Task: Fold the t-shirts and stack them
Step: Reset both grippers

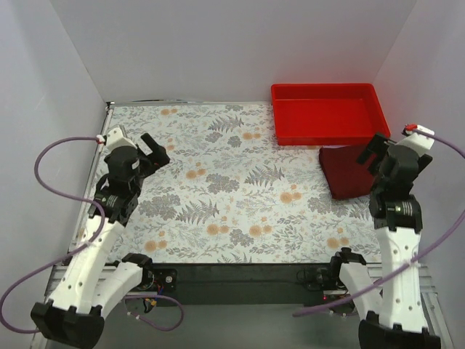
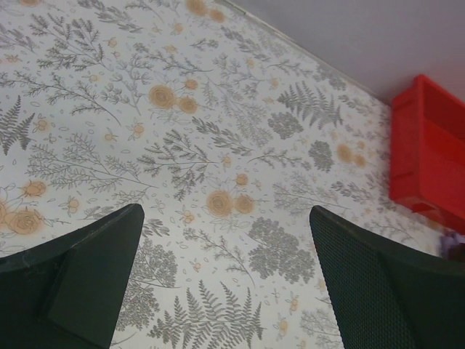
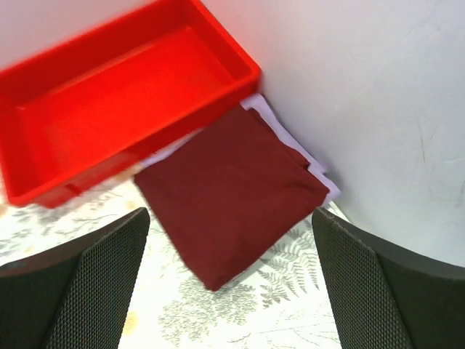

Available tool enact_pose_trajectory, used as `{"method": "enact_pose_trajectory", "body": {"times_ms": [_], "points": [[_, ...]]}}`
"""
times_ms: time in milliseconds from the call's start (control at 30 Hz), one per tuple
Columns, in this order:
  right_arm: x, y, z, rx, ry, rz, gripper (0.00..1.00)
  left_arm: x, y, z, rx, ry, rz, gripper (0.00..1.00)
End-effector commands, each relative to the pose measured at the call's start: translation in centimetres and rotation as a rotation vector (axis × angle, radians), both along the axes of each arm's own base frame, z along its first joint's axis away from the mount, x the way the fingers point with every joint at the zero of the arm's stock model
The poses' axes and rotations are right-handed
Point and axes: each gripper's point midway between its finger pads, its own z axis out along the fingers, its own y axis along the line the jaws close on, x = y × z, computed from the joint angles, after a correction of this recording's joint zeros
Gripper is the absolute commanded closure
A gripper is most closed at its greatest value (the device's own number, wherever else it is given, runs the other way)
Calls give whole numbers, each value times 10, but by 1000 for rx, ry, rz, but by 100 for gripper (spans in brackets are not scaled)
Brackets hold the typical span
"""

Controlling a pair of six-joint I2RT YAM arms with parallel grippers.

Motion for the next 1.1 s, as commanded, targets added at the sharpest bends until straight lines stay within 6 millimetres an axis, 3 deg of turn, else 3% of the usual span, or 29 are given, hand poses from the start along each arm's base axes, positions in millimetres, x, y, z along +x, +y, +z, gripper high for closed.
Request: {"method": "enact_pose_trajectory", "body": {"times_ms": [0,33,100,167,333,500,800,1067], "points": [[-27,13,6,-16,-77,12,2,-33,-4,15,-85,-37,-40,2],[-38,15,12,-15,-124,24,2,-45,-5,26,-130,-73,-43,2],[-49,30,9,-3,-159,89,1,-61,-5,26,-155,-56,-53,2],[-57,37,7,5,-181,126,2,-76,-3,40,-191,-88,-51,2],[-84,58,-4,20,-274,265,2,-107,3,47,-226,-144,-52,2],[-104,69,3,1,-375,357,2,-128,15,44,-241,-242,-22,2],[-105,78,2,12,-393,414,2,-126,15,32,-315,-285,0,2],[-97,87,-7,39,-370,447,2,-111,0,3,-347,-201,-30,2]]}}
